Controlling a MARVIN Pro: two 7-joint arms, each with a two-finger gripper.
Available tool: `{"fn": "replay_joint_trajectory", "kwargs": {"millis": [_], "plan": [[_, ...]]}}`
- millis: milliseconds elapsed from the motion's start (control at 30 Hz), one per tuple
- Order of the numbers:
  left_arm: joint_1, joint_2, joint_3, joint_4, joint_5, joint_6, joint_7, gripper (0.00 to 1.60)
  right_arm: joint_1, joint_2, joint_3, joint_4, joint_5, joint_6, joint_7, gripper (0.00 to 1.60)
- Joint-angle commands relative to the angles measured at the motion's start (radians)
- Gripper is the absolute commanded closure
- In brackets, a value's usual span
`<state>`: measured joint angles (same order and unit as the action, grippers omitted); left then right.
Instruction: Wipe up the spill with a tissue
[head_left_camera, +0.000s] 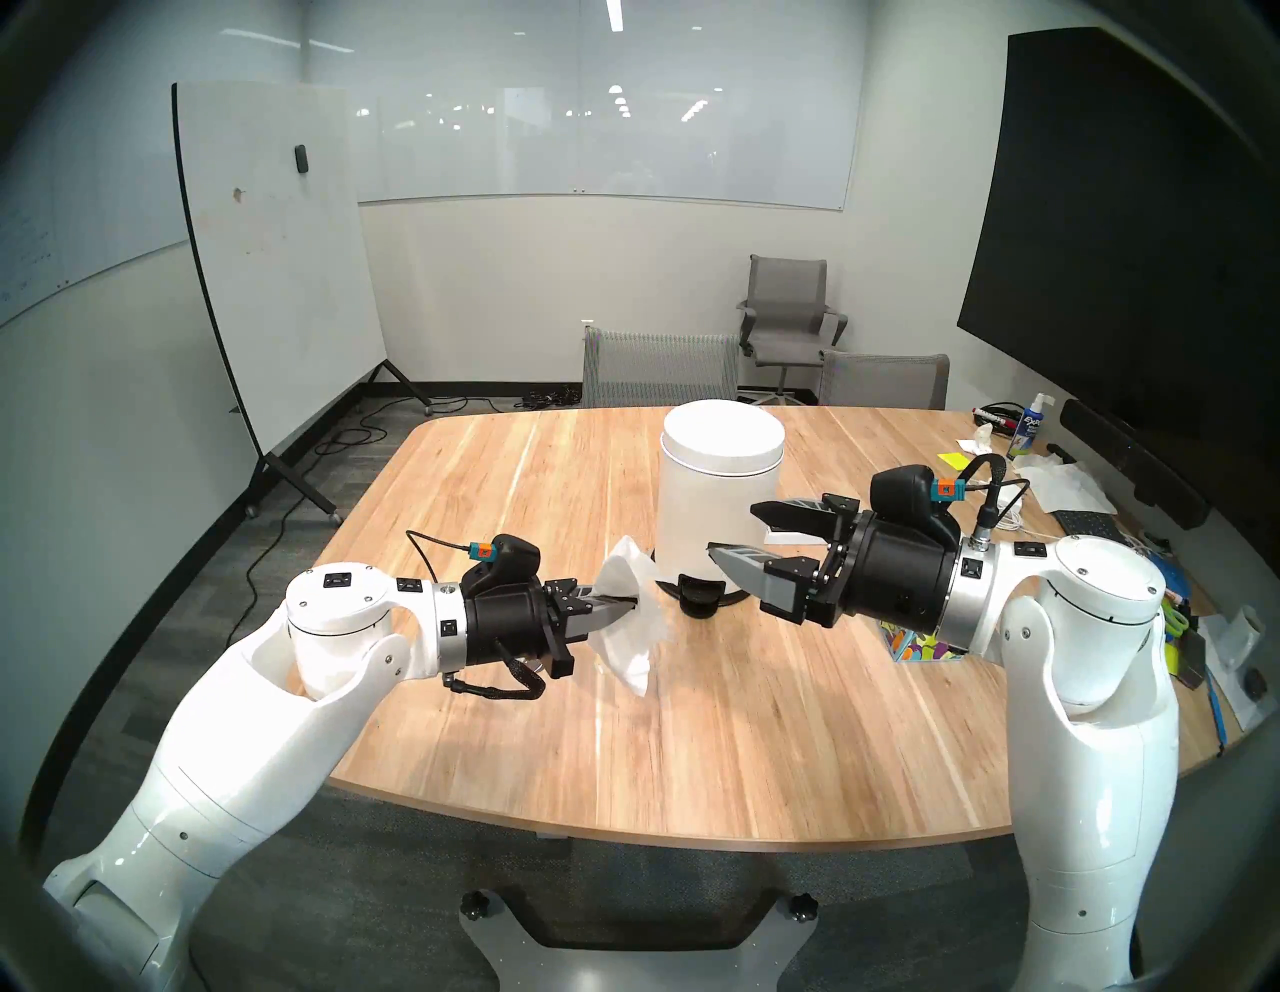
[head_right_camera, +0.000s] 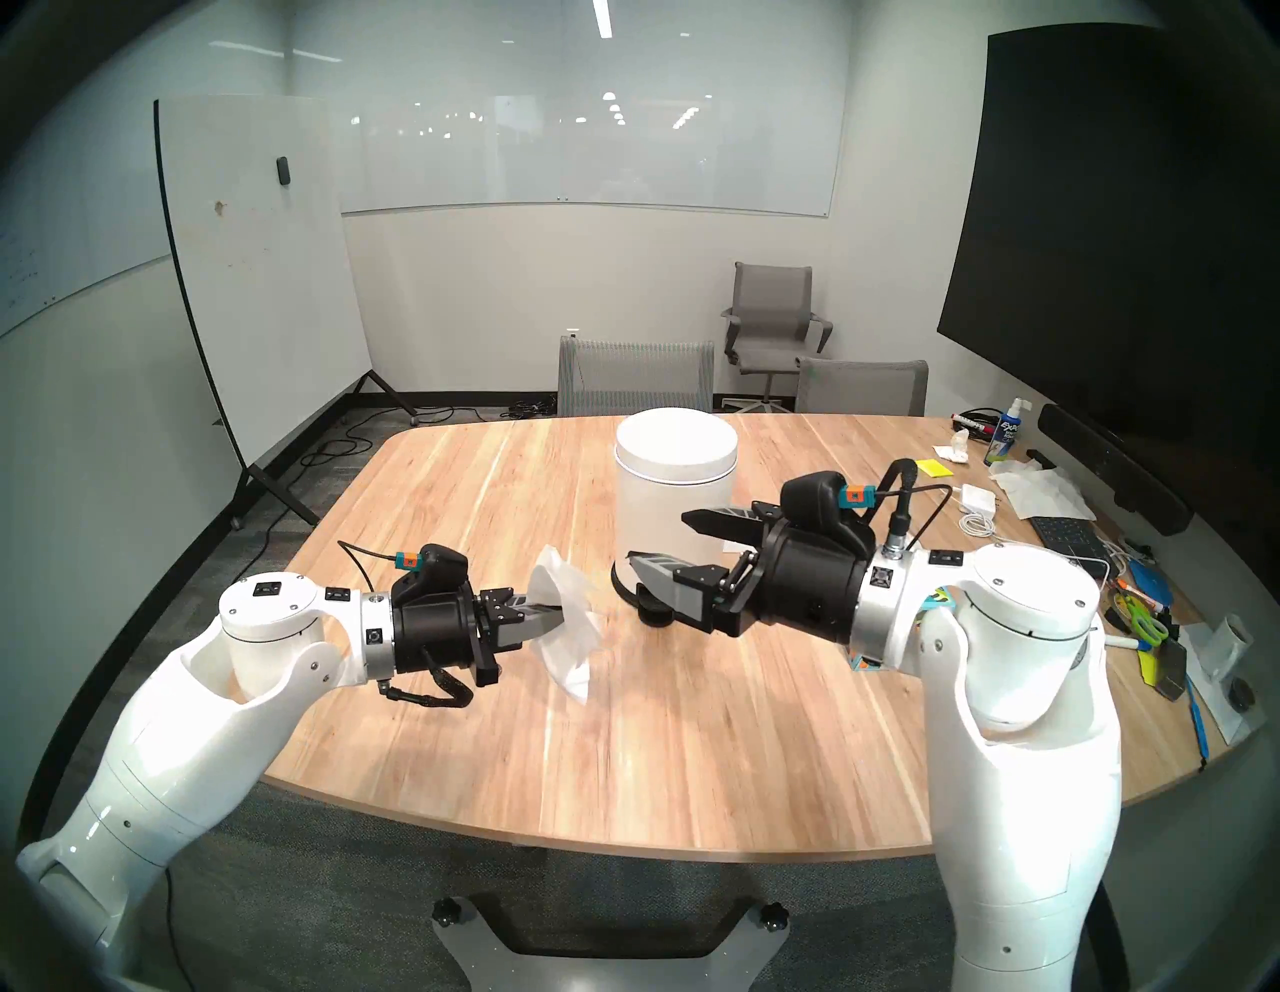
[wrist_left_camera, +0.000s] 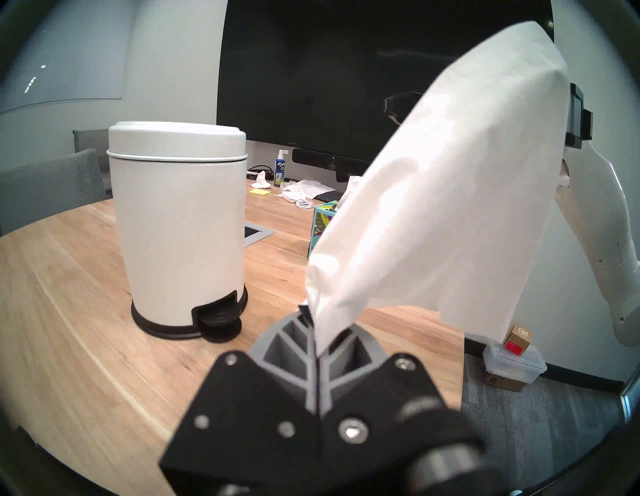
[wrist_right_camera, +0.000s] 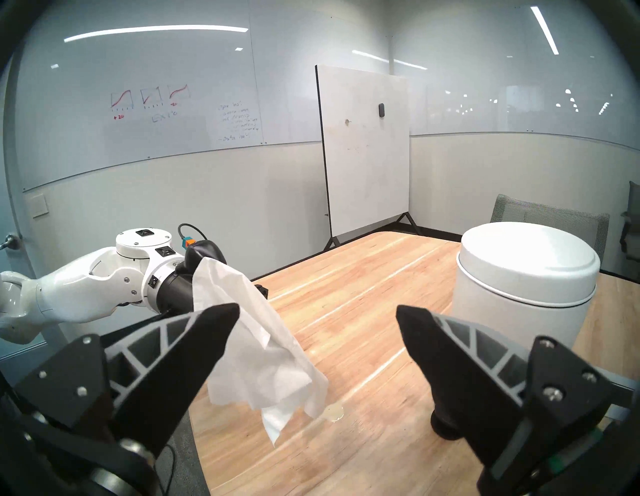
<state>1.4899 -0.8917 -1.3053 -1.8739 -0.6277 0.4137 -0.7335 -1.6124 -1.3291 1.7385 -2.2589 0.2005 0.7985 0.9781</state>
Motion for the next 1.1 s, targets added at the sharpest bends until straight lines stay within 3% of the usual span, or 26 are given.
{"fn": "replay_joint_trajectory", "kwargs": {"millis": [0,467,733,1067], "plan": [[-0.014,0.008,-0.02,0.009,-0.006,-0.013,-0.011,1.6,-0.022,0.005,0.011,0.007,-0.009,-0.024,-0.002,0.0],[-0.02,0.051,-0.043,0.047,0.011,-0.04,-0.048,1.6,-0.16,0.04,0.129,-0.036,0.006,-0.048,0.07,0.0],[-0.034,0.104,-0.051,0.084,0.053,-0.069,-0.091,1.6,-0.192,0.028,0.136,-0.044,-0.003,-0.072,0.075,0.0],[-0.066,0.125,-0.068,0.123,0.066,-0.075,-0.139,1.6,-0.196,0.022,0.137,-0.038,-0.002,-0.085,0.083,0.0]]}}
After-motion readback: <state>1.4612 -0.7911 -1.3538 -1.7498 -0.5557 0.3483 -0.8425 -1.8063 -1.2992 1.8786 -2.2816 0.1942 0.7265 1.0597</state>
